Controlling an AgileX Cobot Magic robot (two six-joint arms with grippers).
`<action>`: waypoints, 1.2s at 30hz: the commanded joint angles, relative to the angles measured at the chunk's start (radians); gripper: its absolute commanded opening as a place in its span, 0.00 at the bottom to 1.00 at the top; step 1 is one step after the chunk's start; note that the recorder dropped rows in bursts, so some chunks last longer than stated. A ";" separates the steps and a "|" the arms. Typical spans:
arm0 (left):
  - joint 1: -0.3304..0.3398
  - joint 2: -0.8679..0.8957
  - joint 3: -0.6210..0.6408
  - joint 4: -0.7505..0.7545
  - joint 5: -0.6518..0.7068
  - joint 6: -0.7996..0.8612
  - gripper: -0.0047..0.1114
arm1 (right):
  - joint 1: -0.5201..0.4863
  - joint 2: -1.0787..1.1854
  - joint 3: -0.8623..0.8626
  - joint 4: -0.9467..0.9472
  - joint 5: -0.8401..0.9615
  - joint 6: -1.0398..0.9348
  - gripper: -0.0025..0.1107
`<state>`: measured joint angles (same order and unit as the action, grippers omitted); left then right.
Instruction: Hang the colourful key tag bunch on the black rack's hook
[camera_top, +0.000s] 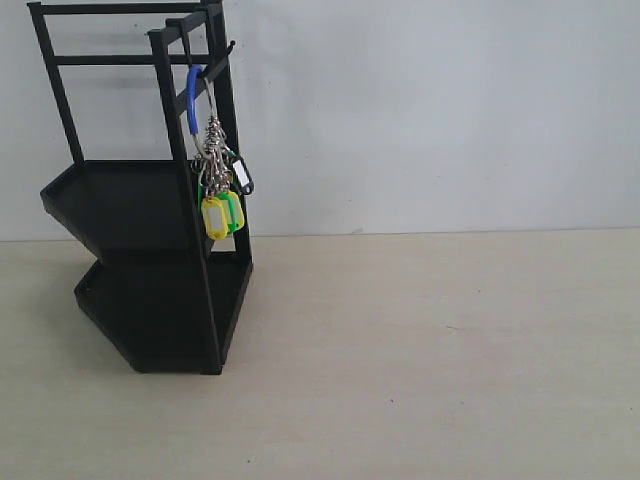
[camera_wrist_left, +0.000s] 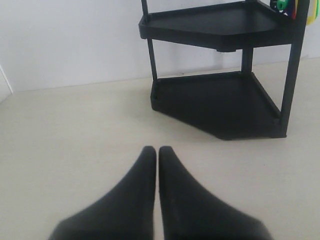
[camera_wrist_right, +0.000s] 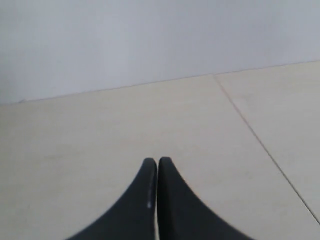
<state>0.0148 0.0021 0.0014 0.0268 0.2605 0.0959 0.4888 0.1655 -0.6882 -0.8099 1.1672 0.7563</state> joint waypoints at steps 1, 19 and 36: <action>-0.001 -0.002 -0.001 -0.003 -0.006 0.001 0.08 | -0.252 -0.031 0.003 0.012 -0.120 0.083 0.02; -0.001 -0.002 -0.001 -0.003 -0.006 0.001 0.08 | -0.504 -0.053 0.505 0.082 -1.083 0.103 0.02; -0.001 -0.002 -0.001 -0.003 -0.006 0.001 0.08 | -0.497 -0.136 0.509 0.871 -1.044 -0.790 0.02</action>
<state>0.0148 0.0021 0.0014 0.0268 0.2605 0.0959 -0.0099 0.0307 -0.1848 -0.1491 0.1121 0.2276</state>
